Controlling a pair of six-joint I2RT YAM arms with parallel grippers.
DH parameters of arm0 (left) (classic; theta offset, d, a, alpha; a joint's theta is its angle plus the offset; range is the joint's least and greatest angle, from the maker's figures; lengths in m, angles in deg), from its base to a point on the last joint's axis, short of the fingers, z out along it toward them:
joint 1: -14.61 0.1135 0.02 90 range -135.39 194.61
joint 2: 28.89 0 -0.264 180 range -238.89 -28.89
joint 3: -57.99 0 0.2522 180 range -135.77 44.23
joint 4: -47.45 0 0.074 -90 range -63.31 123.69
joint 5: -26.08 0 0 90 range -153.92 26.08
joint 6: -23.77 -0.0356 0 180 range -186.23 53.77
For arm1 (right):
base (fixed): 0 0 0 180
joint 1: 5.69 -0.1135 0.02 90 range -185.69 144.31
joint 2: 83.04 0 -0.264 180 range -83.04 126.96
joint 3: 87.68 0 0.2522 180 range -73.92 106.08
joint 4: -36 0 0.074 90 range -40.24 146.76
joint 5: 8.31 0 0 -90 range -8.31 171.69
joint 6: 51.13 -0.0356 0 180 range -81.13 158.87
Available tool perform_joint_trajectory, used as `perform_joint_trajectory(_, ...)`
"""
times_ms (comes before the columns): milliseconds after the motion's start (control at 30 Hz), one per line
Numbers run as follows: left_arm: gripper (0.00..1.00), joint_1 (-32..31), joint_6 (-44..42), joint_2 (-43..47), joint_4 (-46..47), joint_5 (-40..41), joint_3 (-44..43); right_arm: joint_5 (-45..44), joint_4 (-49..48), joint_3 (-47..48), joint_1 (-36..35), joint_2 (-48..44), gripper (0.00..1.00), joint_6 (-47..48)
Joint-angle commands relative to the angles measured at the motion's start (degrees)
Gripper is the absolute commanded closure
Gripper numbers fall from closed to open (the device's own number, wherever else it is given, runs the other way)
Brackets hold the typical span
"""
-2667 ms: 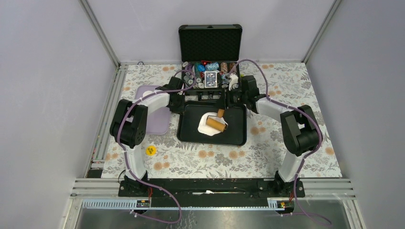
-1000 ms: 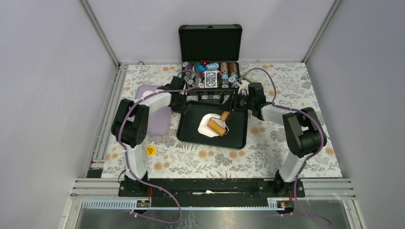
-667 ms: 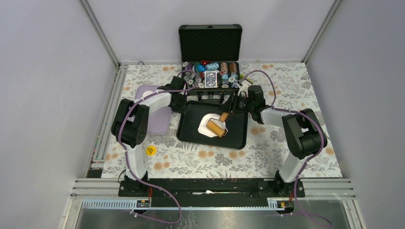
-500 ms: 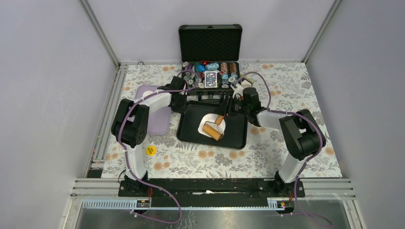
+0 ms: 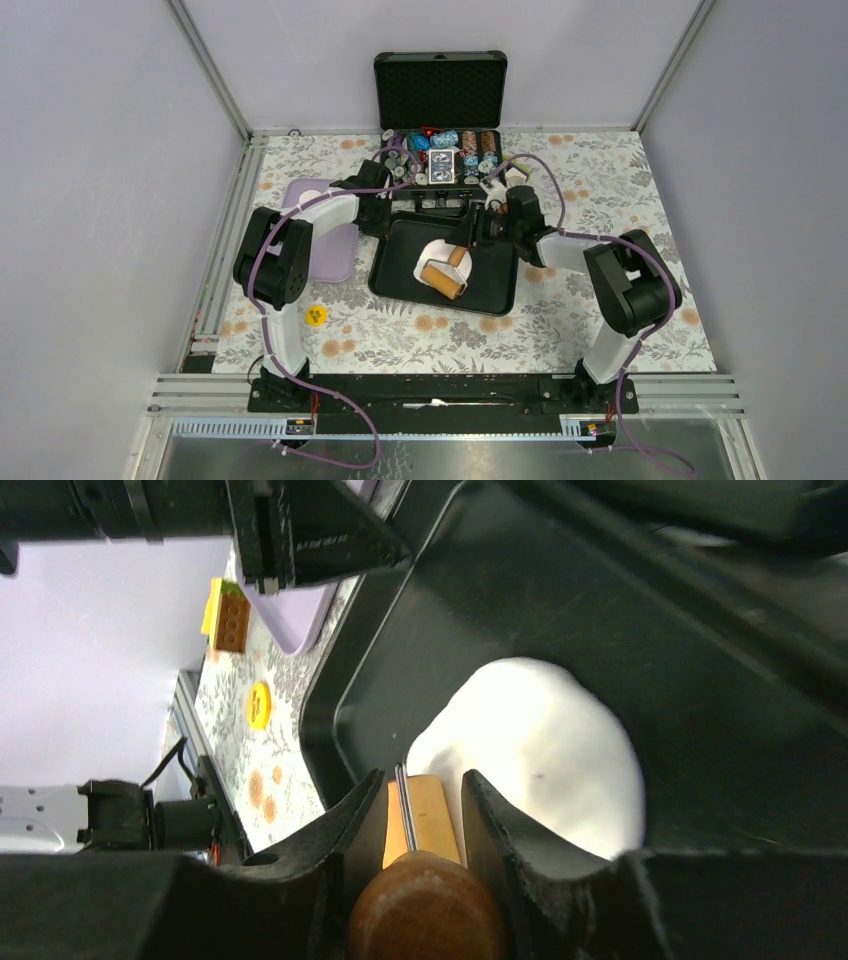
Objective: Roll out the dumpling wrappers from the dough
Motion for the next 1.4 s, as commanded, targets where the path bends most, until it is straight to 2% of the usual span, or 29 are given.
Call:
perform_joint_trajectory(0, 1.0, -0.37, -1.65, -1.74, -2.01, 3.04, 1.11, -3.76, 0.41, 0.27, 5.64, -5.28, 1.0, 2.95)
perform_joint_trajectory(233, 1.0, -0.36, -1.56, -1.71, -2.01, 3.08, 1.05, -11.85, -3.09, -3.79, 6.35, -3.75, 1.0, 6.39)
perform_joint_trajectory(567, 1.0, -0.37, -1.47, -1.56, -1.84, 3.39, 1.22, -19.12, -2.6, -9.63, -1.04, -1.9, 1.0, 9.61)
perform_joint_trajectory(1367, 1.0, -0.37, -1.47, -1.4, -1.66, 3.39, 1.41, -18.1, -8.46, -13.39, -5.48, 0.36, 1.0, 8.34)
